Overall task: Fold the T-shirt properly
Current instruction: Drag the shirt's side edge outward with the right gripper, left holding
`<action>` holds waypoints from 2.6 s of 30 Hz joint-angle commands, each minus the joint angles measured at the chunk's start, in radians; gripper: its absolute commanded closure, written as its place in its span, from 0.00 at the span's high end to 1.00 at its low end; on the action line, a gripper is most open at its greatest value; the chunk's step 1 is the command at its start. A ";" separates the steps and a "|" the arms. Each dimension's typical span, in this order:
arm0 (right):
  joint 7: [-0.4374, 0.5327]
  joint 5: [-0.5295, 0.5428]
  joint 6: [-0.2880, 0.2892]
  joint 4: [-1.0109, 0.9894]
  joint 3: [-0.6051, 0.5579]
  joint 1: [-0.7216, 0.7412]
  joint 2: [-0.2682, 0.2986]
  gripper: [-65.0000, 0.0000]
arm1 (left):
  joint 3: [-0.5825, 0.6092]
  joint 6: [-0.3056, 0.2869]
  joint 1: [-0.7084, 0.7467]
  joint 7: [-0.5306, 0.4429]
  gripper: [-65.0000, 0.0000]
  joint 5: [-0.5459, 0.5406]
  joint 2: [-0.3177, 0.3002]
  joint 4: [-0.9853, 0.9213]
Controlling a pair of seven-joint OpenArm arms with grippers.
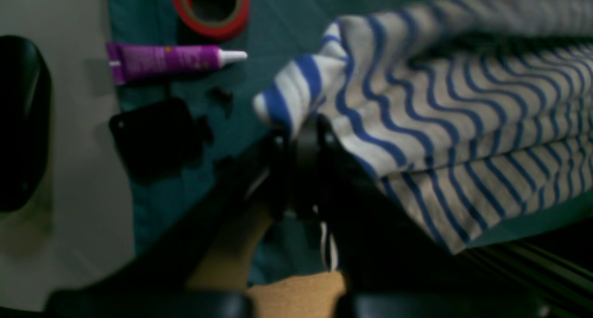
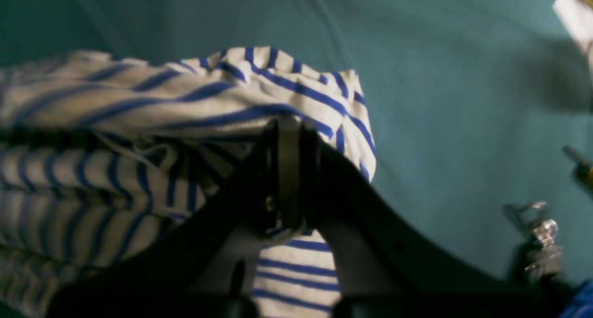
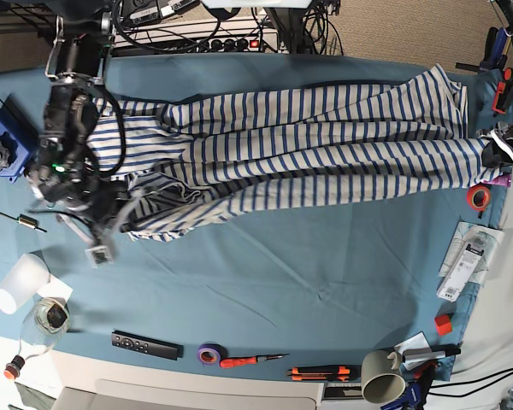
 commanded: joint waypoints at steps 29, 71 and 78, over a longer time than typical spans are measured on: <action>-0.002 0.063 0.009 0.092 0.432 -0.224 0.018 0.00 | -0.010 -0.026 0.181 0.014 0.00 -0.009 0.012 0.227; -0.058 0.303 0.090 0.145 0.561 -0.393 0.018 0.32 | -0.010 0.049 0.224 -0.091 0.47 0.079 0.125 0.227; -0.047 0.277 0.090 0.145 0.566 -0.393 0.018 0.32 | -0.007 0.049 0.165 -0.127 0.47 0.121 0.125 0.145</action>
